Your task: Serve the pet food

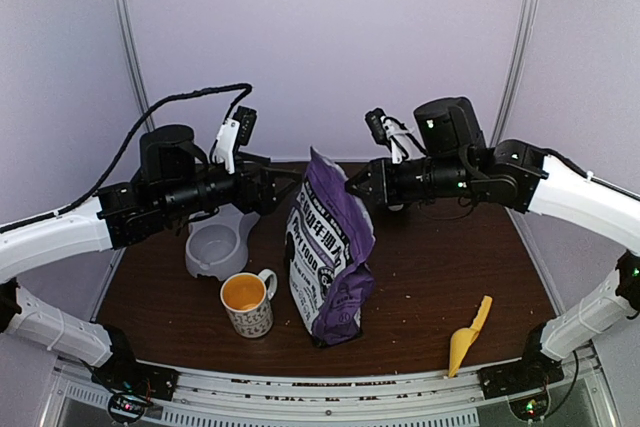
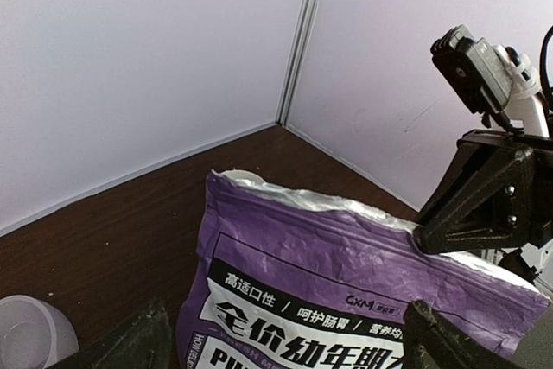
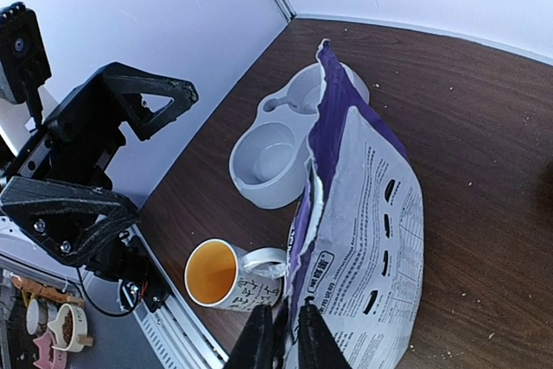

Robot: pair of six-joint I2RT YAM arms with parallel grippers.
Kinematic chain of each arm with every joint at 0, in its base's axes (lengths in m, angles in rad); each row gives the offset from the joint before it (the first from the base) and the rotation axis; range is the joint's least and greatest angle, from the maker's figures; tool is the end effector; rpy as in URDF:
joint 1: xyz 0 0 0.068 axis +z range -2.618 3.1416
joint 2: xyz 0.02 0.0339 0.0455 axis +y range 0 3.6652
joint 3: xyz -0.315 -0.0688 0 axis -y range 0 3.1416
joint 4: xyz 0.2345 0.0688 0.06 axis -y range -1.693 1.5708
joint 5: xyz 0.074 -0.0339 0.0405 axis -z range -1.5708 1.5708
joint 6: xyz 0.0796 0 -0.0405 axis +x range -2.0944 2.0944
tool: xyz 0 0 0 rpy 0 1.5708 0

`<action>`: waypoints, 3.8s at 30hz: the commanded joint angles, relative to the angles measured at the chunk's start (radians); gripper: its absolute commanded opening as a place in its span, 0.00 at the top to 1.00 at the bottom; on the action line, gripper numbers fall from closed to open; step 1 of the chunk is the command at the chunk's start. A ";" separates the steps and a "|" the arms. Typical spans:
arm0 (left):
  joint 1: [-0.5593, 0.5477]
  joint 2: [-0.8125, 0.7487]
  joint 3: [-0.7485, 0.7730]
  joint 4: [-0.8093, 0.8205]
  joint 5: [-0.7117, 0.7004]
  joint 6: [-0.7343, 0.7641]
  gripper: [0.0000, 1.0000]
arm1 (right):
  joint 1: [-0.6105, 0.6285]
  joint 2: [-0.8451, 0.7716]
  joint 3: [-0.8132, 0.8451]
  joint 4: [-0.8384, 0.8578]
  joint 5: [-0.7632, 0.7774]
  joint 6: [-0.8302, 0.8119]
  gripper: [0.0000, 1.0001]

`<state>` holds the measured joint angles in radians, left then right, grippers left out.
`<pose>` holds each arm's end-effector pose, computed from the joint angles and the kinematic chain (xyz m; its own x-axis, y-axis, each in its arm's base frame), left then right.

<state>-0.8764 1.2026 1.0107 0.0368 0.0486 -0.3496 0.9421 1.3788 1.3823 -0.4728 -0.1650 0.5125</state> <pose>0.1890 -0.2329 0.3978 -0.3663 -0.0948 -0.9257 0.7161 0.6065 -0.3455 0.1836 0.2748 0.4146 -0.6653 -0.0924 -0.7409 -0.6400 0.5817 0.5021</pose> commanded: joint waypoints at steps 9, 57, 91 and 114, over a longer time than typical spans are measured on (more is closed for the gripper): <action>-0.003 -0.007 0.007 0.052 0.034 -0.071 0.04 | -0.001 0.019 -0.086 0.173 -0.197 0.057 1.00; -0.004 0.162 0.018 0.154 0.200 -0.390 0.50 | 0.029 -0.059 -0.249 0.383 -0.172 0.103 1.00; -0.004 0.210 0.081 0.168 0.247 -0.378 0.38 | 0.028 -0.072 -0.268 0.393 -0.144 0.110 1.00; -0.019 0.229 0.058 0.213 0.277 -0.397 0.35 | 0.028 -0.072 -0.268 0.383 -0.132 0.106 1.00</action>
<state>-0.8890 1.4250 1.0565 0.2131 0.3111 -0.7444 0.9588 1.3277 1.1320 -0.0669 -0.3119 0.6277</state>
